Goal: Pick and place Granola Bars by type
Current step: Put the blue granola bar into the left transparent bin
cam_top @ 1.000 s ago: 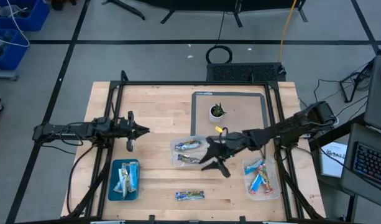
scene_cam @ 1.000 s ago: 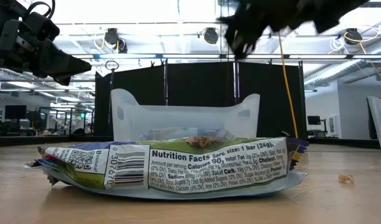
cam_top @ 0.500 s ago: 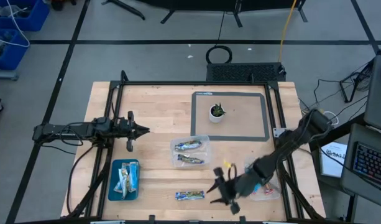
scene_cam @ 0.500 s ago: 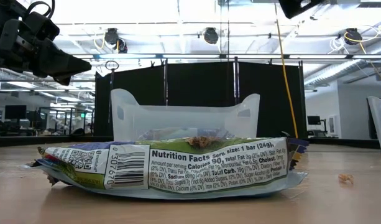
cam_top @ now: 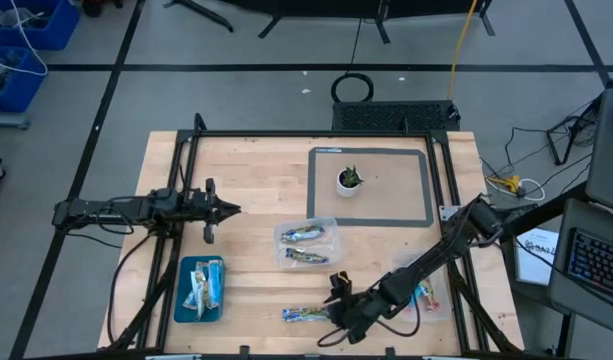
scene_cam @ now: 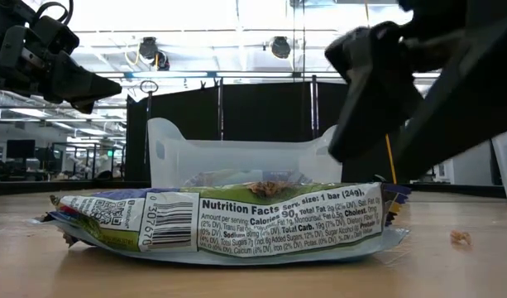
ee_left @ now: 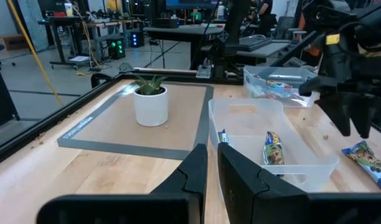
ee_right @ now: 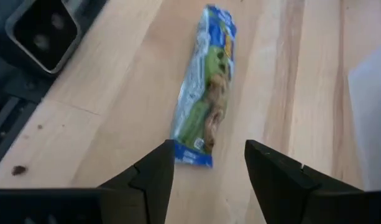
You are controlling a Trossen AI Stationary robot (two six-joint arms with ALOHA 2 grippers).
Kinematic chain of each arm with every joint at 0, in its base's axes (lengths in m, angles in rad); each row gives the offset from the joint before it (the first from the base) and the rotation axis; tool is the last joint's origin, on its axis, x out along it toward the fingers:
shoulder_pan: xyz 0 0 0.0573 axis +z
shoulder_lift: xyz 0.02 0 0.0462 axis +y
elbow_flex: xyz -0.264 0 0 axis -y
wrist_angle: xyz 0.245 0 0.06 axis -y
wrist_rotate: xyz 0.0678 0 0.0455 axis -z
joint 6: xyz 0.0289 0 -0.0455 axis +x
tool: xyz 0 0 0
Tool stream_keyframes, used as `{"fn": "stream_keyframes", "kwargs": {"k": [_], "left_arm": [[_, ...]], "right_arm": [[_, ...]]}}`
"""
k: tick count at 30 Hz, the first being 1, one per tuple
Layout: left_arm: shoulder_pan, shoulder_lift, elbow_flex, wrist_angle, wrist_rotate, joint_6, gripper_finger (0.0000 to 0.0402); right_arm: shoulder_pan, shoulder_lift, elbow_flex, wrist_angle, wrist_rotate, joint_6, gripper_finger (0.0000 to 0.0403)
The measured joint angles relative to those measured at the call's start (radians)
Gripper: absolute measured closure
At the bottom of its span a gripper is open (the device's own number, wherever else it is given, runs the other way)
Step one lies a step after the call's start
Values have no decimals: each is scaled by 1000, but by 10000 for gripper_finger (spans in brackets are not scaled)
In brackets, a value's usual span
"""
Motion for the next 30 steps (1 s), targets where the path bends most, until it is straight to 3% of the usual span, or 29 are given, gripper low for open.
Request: {"fn": "stream_keyframes", "kwargs": {"k": [7, 23, 30], "left_arm": [[0, 0, 0, 3, 0, 0, 360], [0, 0, 0, 0, 0, 0, 360], [0, 0, 0, 0, 0, 0, 360]], "right_arm": [[-11, 40, 0, 23, -52, 74, 217], [-25, 43, -1, 90, -55, 71, 218], [-37, 92, -1, 112, -106, 71, 218]]}}
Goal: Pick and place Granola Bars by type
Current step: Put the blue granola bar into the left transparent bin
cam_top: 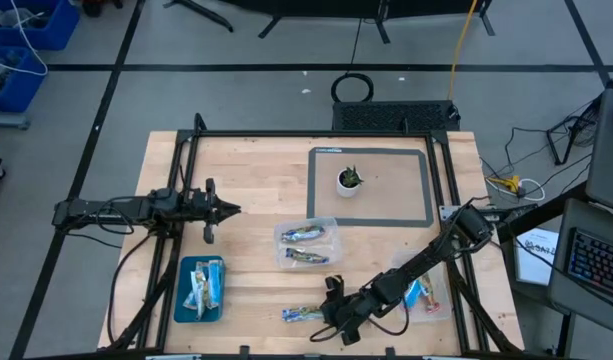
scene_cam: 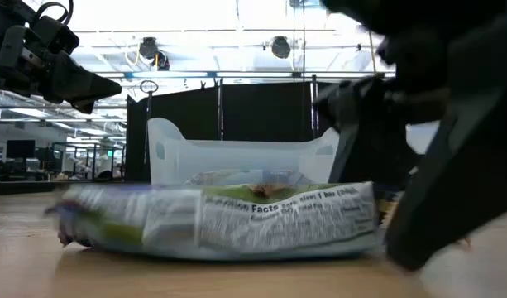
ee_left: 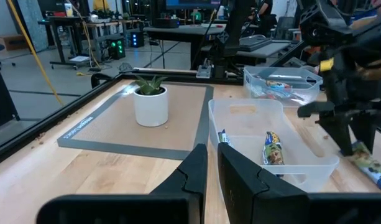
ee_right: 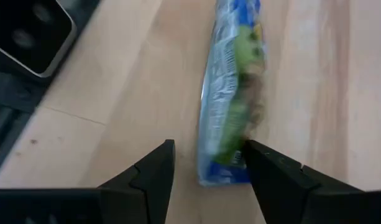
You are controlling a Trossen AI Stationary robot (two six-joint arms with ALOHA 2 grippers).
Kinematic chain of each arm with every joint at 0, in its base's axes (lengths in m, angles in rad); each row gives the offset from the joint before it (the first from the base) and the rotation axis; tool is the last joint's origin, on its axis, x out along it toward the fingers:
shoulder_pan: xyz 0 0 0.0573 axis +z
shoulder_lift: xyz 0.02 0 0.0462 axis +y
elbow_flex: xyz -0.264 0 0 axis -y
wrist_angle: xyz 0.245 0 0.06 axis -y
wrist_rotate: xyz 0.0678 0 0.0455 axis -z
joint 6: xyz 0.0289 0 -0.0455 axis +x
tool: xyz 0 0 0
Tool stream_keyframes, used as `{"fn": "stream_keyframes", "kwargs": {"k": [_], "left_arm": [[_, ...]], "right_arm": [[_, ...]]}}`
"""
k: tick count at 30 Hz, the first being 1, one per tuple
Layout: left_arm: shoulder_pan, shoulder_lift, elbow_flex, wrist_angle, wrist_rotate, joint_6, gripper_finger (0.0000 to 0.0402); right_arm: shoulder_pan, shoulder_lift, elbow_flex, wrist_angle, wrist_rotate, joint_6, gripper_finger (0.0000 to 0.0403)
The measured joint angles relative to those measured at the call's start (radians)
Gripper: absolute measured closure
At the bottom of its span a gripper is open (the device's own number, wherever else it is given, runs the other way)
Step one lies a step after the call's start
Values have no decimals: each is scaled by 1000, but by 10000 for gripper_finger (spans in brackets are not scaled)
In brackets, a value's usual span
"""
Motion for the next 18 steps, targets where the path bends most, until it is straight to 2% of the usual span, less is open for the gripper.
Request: {"fn": "stream_keyframes", "kwargs": {"k": [6, 10, 14, 18], "left_arm": [[0, 0, 0, 1, 0, 0, 360], [0, 0, 0, 0, 0, 0, 360], [0, 0, 0, 0, 0, 0, 360], [0, 0, 0, 0, 0, 0, 360]], "right_arm": [[-17, 15, 0, 18, -25, -5, 219], [-20, 12, 0, 28, -25, -36, 237], [-21, 12, -1, 39, -25, -79, 281], [-21, 12, -1, 43, -25, -144, 360]]}}
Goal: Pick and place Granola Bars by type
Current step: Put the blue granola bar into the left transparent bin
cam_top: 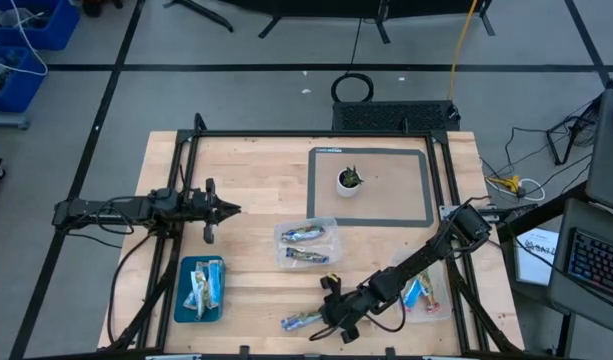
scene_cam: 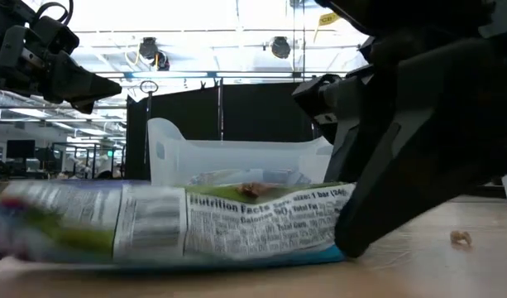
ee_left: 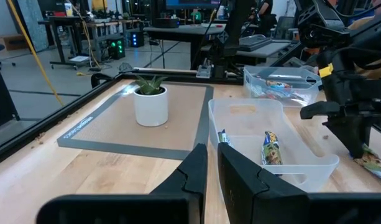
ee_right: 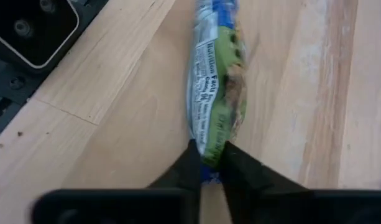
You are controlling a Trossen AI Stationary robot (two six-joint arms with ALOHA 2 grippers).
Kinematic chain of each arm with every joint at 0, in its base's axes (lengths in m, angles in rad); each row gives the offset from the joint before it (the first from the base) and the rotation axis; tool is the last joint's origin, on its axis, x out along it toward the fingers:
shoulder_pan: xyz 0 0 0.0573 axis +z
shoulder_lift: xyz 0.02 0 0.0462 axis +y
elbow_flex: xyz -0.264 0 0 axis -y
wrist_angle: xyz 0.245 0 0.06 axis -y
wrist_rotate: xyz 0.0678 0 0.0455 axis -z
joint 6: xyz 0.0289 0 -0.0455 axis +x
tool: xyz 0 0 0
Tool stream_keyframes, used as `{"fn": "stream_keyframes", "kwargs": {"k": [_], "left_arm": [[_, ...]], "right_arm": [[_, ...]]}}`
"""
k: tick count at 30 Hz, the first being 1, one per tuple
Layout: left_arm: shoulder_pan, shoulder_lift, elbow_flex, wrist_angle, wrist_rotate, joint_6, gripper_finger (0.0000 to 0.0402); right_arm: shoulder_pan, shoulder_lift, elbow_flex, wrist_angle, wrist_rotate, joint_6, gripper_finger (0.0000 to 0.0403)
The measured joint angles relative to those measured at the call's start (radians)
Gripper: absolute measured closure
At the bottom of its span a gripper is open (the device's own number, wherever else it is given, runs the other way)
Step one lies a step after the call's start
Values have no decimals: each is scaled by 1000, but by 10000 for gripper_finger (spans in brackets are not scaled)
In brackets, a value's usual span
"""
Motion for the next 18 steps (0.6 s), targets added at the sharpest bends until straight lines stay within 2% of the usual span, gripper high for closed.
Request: {"fn": "stream_keyframes", "kwargs": {"k": [2, 6, 11, 14, 18], "left_arm": [[0, 0, 0, 0, 0, 0, 360], [0, 0, 0, 0, 0, 0, 360], [0, 0, 0, 0, 0, 0, 360], [0, 0, 0, 0, 0, 0, 360], [0, 0, 0, 0, 0, 0, 360]], "right_arm": [[0, 0, 0, 3, 0, -29, 387], [0, -8, -1, 12, -2, -58, 392], [3, -65, -1, 11, -60, -85, 397], [11, -115, -4, 4, -130, -111, 397], [28, -197, -36, 7, -295, -113, 398]]}}
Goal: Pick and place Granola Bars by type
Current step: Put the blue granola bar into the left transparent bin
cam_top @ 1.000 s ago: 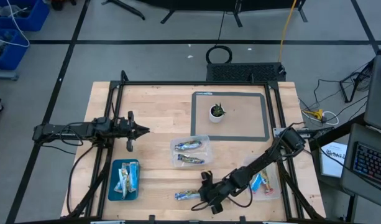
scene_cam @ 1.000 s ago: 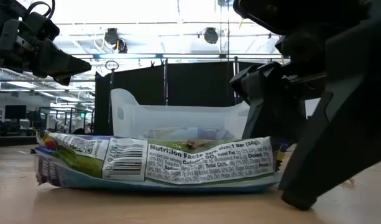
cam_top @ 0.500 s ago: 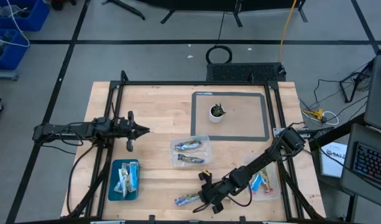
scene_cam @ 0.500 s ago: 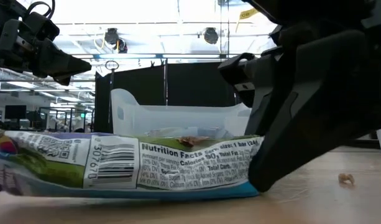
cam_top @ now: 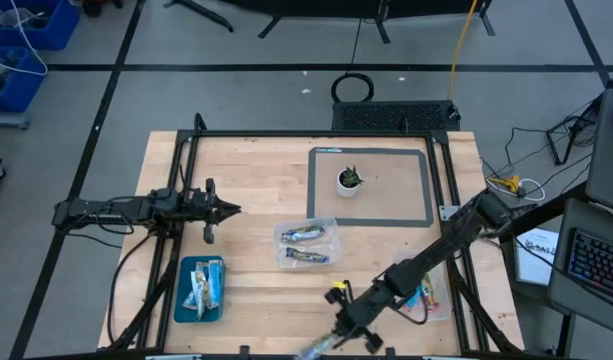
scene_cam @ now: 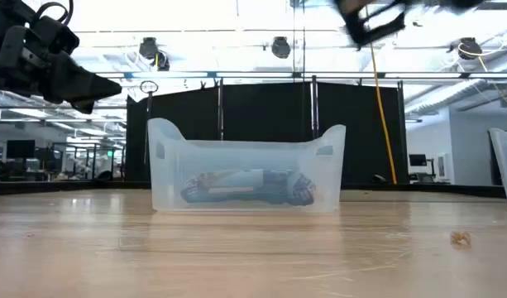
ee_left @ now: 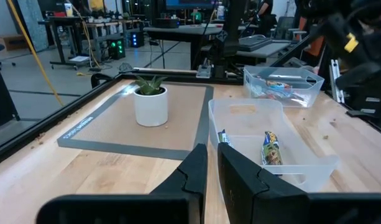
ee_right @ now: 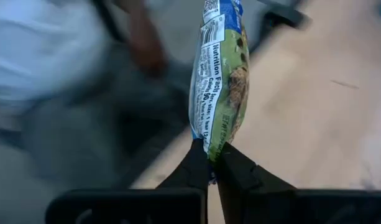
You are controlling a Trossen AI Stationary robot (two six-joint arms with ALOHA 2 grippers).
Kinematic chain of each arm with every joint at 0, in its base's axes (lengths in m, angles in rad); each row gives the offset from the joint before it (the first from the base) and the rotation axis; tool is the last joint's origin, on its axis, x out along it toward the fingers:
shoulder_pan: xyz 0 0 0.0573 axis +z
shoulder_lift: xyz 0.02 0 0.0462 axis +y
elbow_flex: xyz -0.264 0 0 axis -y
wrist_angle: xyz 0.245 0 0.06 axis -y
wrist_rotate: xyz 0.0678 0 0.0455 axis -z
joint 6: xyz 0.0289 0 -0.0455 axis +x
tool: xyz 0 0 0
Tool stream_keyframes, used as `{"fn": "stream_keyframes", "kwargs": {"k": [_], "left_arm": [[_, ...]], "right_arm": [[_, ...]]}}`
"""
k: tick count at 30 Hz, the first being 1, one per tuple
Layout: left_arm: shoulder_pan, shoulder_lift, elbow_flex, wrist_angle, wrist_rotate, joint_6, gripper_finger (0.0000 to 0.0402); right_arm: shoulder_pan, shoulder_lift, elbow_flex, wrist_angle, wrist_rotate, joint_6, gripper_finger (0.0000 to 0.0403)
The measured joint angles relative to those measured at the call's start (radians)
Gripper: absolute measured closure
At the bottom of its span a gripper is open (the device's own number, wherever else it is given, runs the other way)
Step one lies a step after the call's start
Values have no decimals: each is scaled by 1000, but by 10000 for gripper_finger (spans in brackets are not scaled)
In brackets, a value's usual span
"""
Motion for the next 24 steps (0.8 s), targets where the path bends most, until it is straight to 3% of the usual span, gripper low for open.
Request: {"fn": "stream_keyframes", "kwargs": {"k": [4, 8, 10, 18, 24], "left_arm": [[0, 0, 0, 0, 0, 0, 360], [0, 0, 0, 0, 0, 0, 360], [0, 0, 0, 0, 0, 0, 360], [0, 0, 0, 0, 0, 0, 360], [0, 0, 0, 0, 0, 0, 360]], "right_arm": [[22, -84, -59, 59, -156, 39, 398], [45, -171, -166, 235, -375, 84, 398], [61, -217, -229, 328, -433, 98, 398], [93, -345, -443, 528, -302, 122, 399], [94, -354, -470, 573, -299, 129, 399]]}}
